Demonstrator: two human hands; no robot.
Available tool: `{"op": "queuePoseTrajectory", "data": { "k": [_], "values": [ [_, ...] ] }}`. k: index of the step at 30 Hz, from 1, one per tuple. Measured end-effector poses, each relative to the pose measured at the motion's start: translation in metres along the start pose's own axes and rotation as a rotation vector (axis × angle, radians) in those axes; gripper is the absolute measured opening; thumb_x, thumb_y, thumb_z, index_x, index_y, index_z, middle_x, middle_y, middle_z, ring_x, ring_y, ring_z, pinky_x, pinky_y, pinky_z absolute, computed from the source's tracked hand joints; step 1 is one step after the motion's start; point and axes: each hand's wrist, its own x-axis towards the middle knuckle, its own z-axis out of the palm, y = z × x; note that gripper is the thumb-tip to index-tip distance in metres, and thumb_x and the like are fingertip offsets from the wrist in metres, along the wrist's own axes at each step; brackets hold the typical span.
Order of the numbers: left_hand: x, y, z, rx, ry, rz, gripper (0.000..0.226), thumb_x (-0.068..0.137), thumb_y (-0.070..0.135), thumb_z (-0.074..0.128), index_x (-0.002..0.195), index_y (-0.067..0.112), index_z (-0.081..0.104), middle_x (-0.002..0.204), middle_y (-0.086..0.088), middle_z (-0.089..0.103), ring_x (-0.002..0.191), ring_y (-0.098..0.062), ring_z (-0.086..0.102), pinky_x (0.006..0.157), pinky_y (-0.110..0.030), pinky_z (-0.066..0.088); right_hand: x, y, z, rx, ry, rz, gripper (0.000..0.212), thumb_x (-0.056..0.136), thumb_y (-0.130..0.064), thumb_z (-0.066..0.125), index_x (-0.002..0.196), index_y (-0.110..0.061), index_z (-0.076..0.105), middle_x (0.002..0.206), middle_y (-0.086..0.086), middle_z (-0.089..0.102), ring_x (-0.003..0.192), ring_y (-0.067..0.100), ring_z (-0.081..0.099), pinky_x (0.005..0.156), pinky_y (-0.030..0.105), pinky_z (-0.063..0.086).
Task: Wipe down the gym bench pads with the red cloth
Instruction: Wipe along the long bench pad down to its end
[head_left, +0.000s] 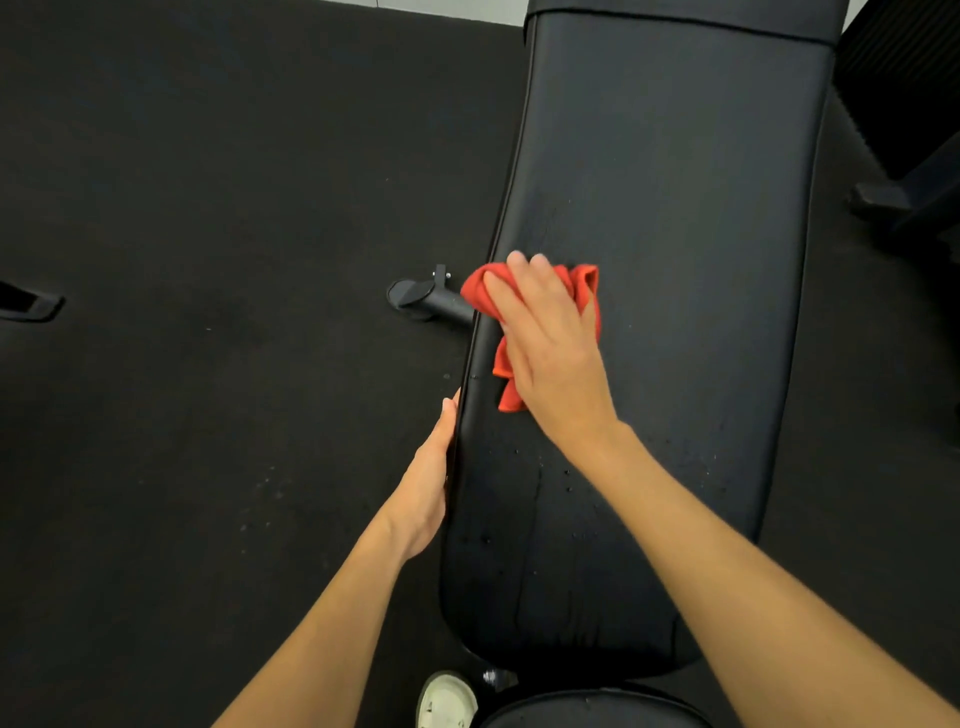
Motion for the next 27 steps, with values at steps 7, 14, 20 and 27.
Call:
{"op": "queuePoseTrajectory", "data": {
  "k": [7,14,20,27],
  "values": [
    [-0.013,-0.025,0.004,-0.033,0.059,0.057,0.049,0.102,0.061,0.030,0.119,0.042,0.071,0.123,0.007,0.072,0.115,-0.007,0.066,0.086,-0.022,0.055,-0.088,-0.019,0.004,-0.054,-0.298,-0.312,0.056,0.084,-0.002,0.067,0.137,-0.008,0.052,0.147,0.012,0.043,0.139,0.030,0.036,0.116,0.053,0.020],
    [-0.016,-0.038,-0.001,-0.051,0.057,0.033,0.050,0.103,0.060,0.026,0.144,0.040,0.049,0.126,0.020,0.067,0.113,0.005,0.063,0.077,-0.010,0.053,-0.033,0.016,-0.021,-0.086,-0.462,-0.441,0.066,0.074,-0.006,0.076,0.135,-0.002,0.051,0.144,0.022,0.043,0.136,0.038,0.038,0.110,0.061,0.026],
    [-0.015,-0.040,-0.003,-0.181,0.086,0.022,0.053,0.099,0.066,0.018,0.146,0.048,0.035,0.105,0.031,0.066,0.090,0.011,0.066,0.074,-0.015,0.055,0.068,0.037,-0.031,-0.084,-0.108,0.066,0.039,0.100,-0.006,0.040,0.137,-0.006,0.050,0.149,0.016,0.038,0.142,0.034,0.028,0.117,0.050,0.013],
    [-0.015,-0.042,-0.012,-0.229,0.091,0.003,0.071,0.092,0.077,0.015,0.145,0.041,0.046,0.118,0.021,0.070,0.115,0.003,0.060,0.090,-0.026,0.047,-0.022,-0.009,-0.007,-0.092,-0.120,-0.133,0.054,0.079,0.010,0.060,0.131,-0.001,0.056,0.141,0.017,0.049,0.132,0.037,0.044,0.110,0.058,0.025]
  ]
}}
